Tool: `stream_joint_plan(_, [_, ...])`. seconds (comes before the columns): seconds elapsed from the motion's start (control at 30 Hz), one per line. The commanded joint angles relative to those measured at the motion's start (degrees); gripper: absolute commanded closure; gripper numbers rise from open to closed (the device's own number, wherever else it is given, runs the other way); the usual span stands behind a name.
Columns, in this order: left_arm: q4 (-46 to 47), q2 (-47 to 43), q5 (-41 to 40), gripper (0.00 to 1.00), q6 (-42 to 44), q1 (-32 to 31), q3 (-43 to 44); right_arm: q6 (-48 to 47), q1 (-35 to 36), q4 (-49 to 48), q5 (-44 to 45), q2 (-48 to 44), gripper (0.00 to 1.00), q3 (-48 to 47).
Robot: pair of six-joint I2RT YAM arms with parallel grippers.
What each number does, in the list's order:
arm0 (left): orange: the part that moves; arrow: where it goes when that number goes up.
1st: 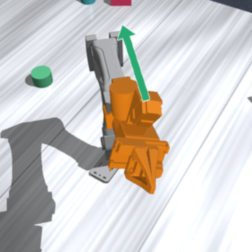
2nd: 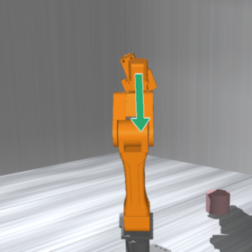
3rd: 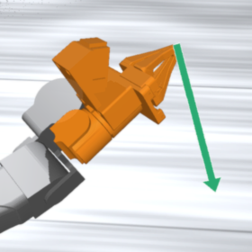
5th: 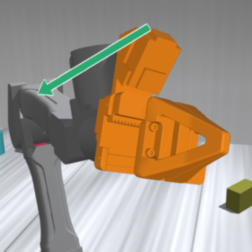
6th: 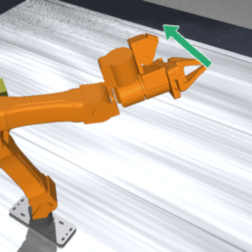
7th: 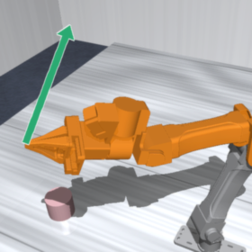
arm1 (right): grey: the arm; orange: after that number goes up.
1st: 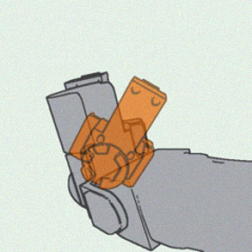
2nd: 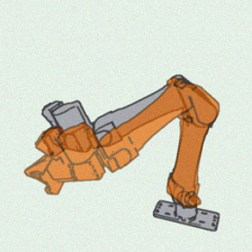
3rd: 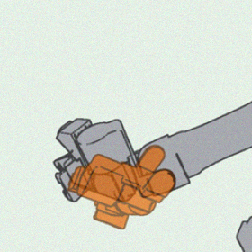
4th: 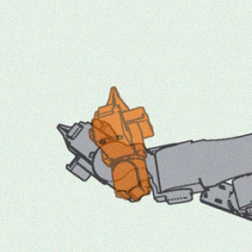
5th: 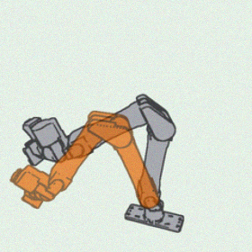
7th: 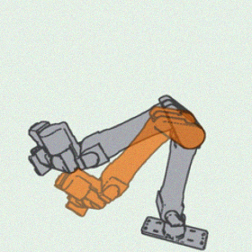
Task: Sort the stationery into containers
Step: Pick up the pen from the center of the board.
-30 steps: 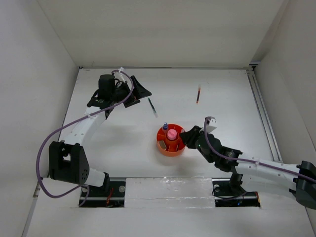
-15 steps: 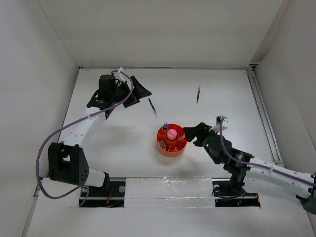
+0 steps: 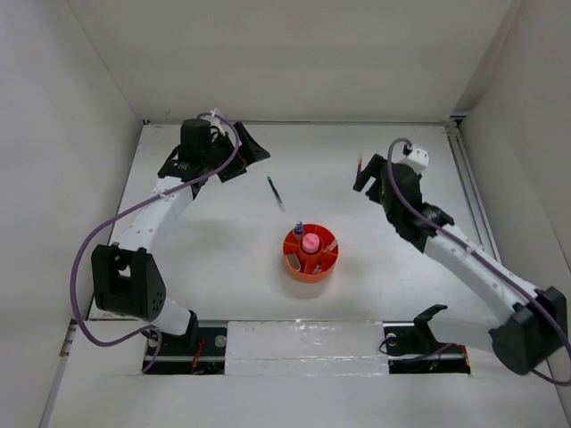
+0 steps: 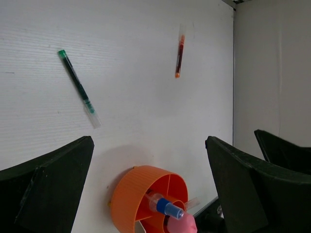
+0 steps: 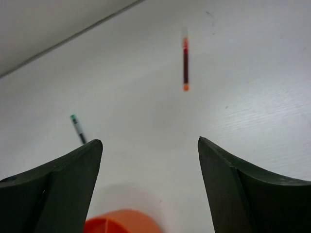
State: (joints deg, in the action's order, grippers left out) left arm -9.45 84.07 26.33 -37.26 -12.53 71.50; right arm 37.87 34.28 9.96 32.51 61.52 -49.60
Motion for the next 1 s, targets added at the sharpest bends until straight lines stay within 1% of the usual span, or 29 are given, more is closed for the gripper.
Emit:
stream_joint_plan(0.0, [-3.8,2.9,-3.8,0.00,1.0,-0.2,5.2,-8.2,-10.4,5.2,-13.1,8.9,0.15,-9.7])
stream_joint_plan(0.03, [-5.0,3.5,-4.4,0.00,1.0,-0.2,6.0,-10.2,-12.6,5.9,-16.0,15.8,0.15,-16.1])
stream_joint_plan(0.07, [-5.0,4.1,-4.4,0.00,1.0,-0.2,6.7,-14.0,-14.6,7.4,-19.2,20.1,0.15,-20.2])
stream_joint_plan(0.1, [-5.7,4.6,-5.1,0.00,1.0,-0.2,7.8,-15.4,-16.2,13.8,-21.6,24.7,0.17,-25.1])
stream_joint_plan(0.13, [-5.8,5.1,-5.1,0.00,1.0,-0.2,7.9,-16.6,-18.0,18.2,-23.6,29.3,0.17,-30.3])
stream_joint_plan(0.17, [-6.4,5.8,-5.1,0.00,1.0,-0.2,8.8,-17.9,-18.0,22.0,-23.6,38.1,0.20,-40.7])
stream_joint_plan(0.2, [-6.4,6.4,-5.1,0.00,1.0,-0.2,9.7,-20.4,-18.0,27.1,-22.5,41.6,0.21,-45.0])
stream_joint_plan(0.27, [-6.9,6.4,-5.1,0.00,1.7,-0.2,10.2,-21.1,-18.0,28.7,-21.8,46.3,0.21,-52.3])
stream_joint_plan(0.37, [-7.5,5.8,-5.8,0.00,2.9,-0.2,10.2,-21.6,-18.0,25.8,-23.7,48.1,0.21,-52.9])
stream_joint_plan(0.43, [-7.5,5.1,-8.2,0.00,2.9,-0.2,10.2,-20.9,-18.0,25.0,-24.3,49.7,0.21,-52.3])
stream_joint_plan(0.47, [-7.5,5.1,-8.8,0.00,3.6,-0.2,10.2,-20.9,-18.5,26.7,-25.1,51.1,0.21,-53.1])
stream_joint_plan(0.53, [-8.0,4.5,-9.4,0.00,4.1,-0.2,10.2,-20.2,-19.3,30.5,-25.7,57.3,0.21,-58.0])
stream_joint_plan(0.57, [-8.0,4.5,-10.1,0.00,4.1,-0.2,10.2,-20.2,-19.3,34.7,-25.0,59.3,0.21,-59.9])
stream_joint_plan(0.63, [-8.7,4.5,-10.8,0.00,4.6,-0.2,10.2,-21.0,-19.9,35.7,-23.5,63.1,0.21,-62.0])
stream_joint_plan(0.77, [-8.7,4.0,-11.3,0.00,5.3,0.3,10.8,-22.4,-20.4,35.2,-23.5,65.7,0.27,-62.5])
stream_joint_plan(0.87, [-8.0,4.5,-10.0,0.00,5.8,0.3,10.8,-22.4,-21.0,35.2,-23.5,67.1,0.30,-64.5])
stream_joint_plan(0.9, [-8.0,4.5,-10.0,0.00,5.8,0.3,10.8,-22.4,-21.5,35.2,-23.5,67.9,0.33,-64.5])
stream_joint_plan(0.97, [-8.0,5.2,-10.0,0.00,5.8,0.3,11.3,-23.2,-22.1,34.6,-25.0,69.7,0.34,-66.7])
